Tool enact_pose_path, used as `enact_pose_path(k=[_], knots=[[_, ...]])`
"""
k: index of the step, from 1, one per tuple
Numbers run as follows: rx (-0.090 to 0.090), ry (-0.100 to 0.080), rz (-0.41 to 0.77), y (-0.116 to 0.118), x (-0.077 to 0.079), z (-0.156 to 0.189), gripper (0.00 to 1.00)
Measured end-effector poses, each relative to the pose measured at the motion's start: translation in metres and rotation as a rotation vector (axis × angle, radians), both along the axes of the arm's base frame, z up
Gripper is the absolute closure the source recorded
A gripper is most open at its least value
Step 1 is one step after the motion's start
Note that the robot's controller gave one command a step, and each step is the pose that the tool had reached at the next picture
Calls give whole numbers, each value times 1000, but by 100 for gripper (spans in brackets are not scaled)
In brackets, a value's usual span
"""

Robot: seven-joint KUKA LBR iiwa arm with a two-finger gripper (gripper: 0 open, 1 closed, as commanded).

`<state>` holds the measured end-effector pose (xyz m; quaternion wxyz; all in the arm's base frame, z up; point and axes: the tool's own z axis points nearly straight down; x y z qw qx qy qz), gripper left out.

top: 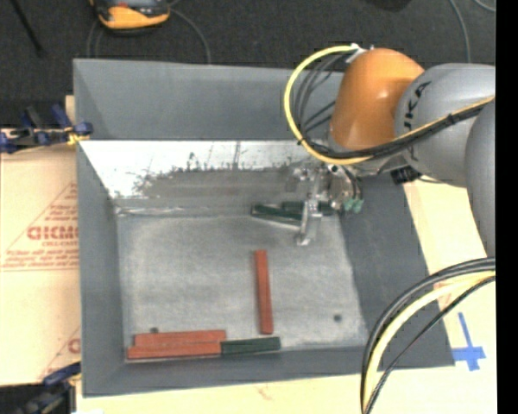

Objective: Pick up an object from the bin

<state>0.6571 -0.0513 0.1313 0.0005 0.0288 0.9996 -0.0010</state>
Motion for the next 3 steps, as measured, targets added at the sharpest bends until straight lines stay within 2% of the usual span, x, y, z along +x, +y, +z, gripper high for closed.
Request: enact_pose_path(k=[1,2,3], knots=[[3,-5,-199,14,-2,23,0],[4,-6,-342,6,-4,-44,0],[0,-4,-411,8,0,-66,100]])
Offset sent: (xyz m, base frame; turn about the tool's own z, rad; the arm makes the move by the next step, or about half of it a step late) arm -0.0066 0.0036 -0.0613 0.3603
